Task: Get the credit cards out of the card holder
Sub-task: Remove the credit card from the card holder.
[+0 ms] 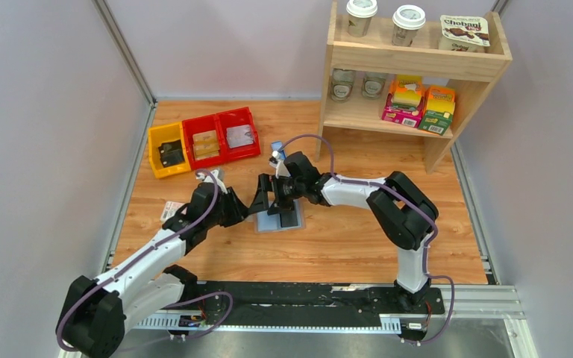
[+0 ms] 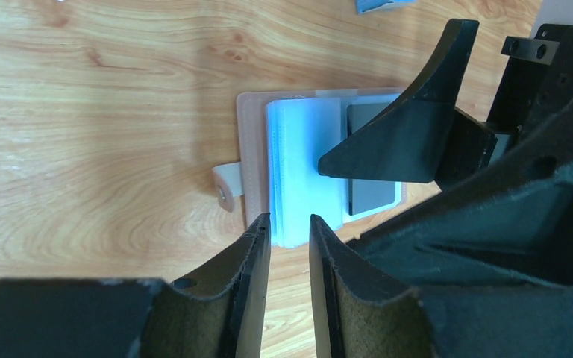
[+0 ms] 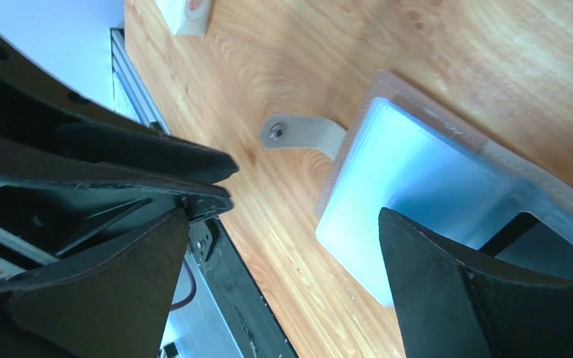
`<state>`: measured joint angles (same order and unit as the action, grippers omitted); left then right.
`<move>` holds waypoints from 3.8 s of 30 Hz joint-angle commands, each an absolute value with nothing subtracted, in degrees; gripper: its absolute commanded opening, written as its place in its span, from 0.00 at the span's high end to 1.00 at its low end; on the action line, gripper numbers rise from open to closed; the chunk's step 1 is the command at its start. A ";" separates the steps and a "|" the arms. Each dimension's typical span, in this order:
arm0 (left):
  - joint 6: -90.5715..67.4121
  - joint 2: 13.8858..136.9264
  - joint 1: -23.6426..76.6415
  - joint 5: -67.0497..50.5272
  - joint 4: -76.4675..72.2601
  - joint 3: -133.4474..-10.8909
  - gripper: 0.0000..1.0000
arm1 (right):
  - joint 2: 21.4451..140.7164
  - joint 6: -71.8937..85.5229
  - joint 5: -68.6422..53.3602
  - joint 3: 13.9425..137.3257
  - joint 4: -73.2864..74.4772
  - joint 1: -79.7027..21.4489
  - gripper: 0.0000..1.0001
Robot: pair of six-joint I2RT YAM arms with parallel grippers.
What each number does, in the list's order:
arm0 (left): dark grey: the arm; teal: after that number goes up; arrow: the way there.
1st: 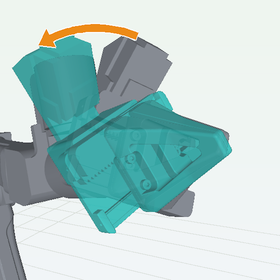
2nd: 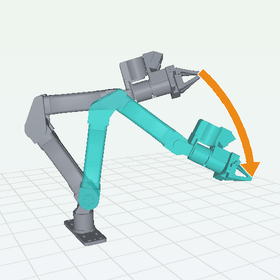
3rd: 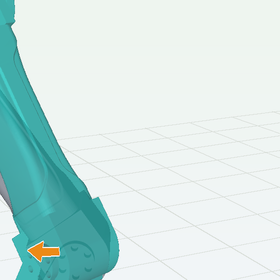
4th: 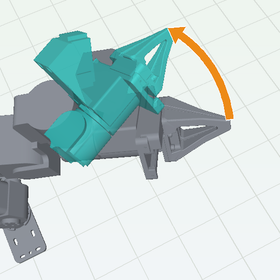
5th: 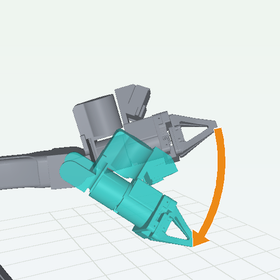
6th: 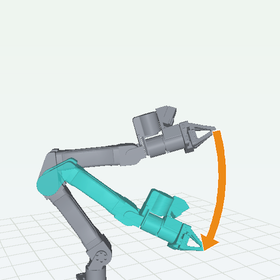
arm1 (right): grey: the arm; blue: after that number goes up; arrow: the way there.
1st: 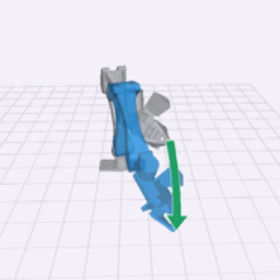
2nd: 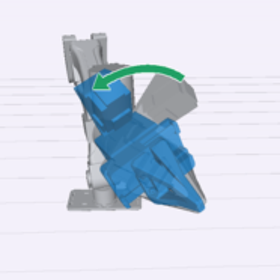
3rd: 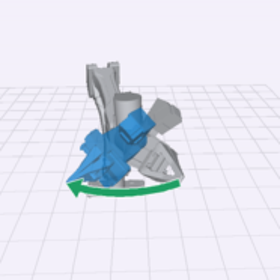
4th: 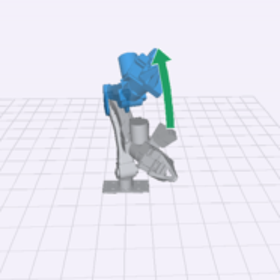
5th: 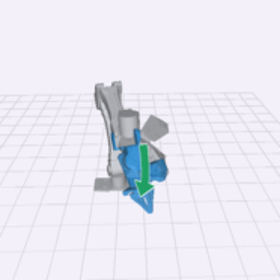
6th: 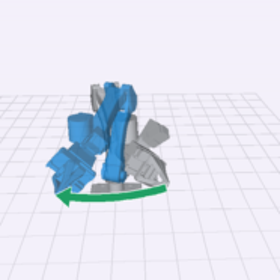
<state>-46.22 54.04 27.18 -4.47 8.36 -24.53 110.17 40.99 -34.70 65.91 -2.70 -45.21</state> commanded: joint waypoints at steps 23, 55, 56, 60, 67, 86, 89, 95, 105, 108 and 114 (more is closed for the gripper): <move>-48.34 80.58 27.33 -17.14 -2.11 -32.70 0.75 | 111.98 55.55 -30.77 51.41 -25.85 -40.87 0.00; -53.62 86.22 28.56 -23.38 -3.79 -39.64 0.73 | 102.39 46.76 -24.78 47.64 -16.52 -38.32 0.00; -53.18 85.96 28.48 -21.81 -3.08 -39.20 0.73 | 102.31 46.32 -24.96 47.72 -16.61 -38.32 0.00; -49.57 84.20 28.48 -16.98 1.39 -37.80 0.75 | 101.43 45.62 -26.36 47.81 -17.93 -38.32 0.00; -49.22 85.96 28.48 -14.32 0.97 -35.16 0.76 | 101.69 44.82 -31.55 48.69 -20.82 -38.32 0.00; -53.52 83.85 28.48 -18.54 -4.48 -38.76 0.76 | 108.10 48.60 -40.08 49.48 -25.23 -37.88 0.00; -54.93 85.33 28.48 -19.60 -6.06 -39.11 0.76 | 108.37 48.69 -40.34 49.31 -24.96 -37.27 0.00; -58.52 91.39 28.65 -22.94 -10.97 -41.75 0.76 | 107.93 47.81 -41.48 49.66 -24.35 -36.83 0.00; -60.29 95.71 29.09 -23.20 -13.97 -40.09 0.77 | 101.09 45.54 -37.54 46.32 -22.69 -34.55 0.00; -60.21 96.32 29.09 -23.20 -14.32 -38.94 0.77 | 97.57 41.59 -32.36 46.49 -16.28 -34.28 0.00; -59.85 96.77 29.00 -24.26 -15.29 -38.06 0.76 | 93.96 35.78 -25.41 47.81 -7.30 -34.19 0.00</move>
